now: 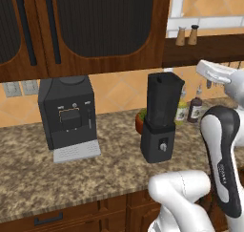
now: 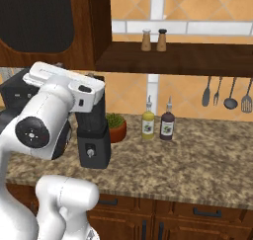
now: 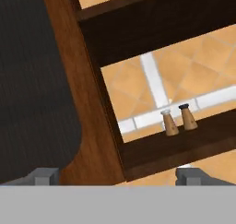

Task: Close the lid blender by securely placing the lid on top.

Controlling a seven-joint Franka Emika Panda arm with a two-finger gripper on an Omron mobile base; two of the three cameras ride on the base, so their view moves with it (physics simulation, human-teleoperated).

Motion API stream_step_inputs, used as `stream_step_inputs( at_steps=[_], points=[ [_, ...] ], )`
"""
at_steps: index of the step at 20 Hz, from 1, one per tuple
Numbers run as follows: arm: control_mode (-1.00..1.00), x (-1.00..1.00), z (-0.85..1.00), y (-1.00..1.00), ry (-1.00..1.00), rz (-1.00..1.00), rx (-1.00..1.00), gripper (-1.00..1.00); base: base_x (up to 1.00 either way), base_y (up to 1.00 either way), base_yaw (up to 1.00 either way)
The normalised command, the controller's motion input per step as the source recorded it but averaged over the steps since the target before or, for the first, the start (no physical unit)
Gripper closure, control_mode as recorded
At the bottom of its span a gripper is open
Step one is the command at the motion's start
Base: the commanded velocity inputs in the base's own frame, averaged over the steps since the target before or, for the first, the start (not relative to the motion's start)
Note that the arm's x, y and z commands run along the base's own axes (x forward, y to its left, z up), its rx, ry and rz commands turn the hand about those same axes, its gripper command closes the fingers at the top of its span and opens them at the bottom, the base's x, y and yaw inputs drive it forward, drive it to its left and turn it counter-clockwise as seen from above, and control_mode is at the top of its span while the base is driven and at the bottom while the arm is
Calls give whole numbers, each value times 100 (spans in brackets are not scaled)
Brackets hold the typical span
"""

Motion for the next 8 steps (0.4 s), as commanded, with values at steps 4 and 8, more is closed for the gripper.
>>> stream_step_inputs(
  at_steps=[4, 8],
  points=[
    [-100, -100, 69, -100, 0, 1, 29, -100, 0, 0, 0],
    [-100, -100, 25, -75, -19, 0, 28, -100, 0, 0, 0]
  ],
)
